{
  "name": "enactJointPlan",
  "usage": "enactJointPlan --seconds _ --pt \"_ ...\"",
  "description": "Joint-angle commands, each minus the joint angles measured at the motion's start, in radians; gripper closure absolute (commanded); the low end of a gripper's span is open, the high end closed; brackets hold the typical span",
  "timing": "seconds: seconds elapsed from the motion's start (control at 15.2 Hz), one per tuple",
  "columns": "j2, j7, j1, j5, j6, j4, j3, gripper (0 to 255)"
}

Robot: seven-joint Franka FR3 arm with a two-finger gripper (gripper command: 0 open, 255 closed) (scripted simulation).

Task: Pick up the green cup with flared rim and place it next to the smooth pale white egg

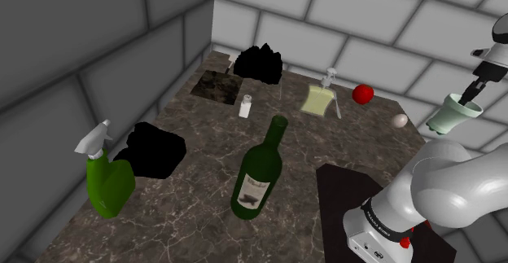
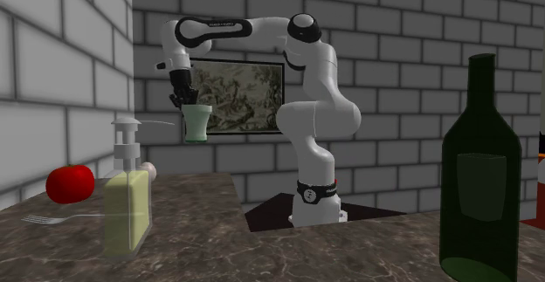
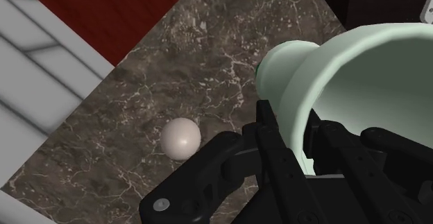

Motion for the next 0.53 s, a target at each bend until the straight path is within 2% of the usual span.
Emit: enactJointPlan --seconds 0.0,0.46 --pt "-0.003 0.005 0.006 -0.007 0.025 -0.021 -0.015 255" --pt "-0.017 0.023 0.016 -0.033 0.106 -0.096 -0.059 255"
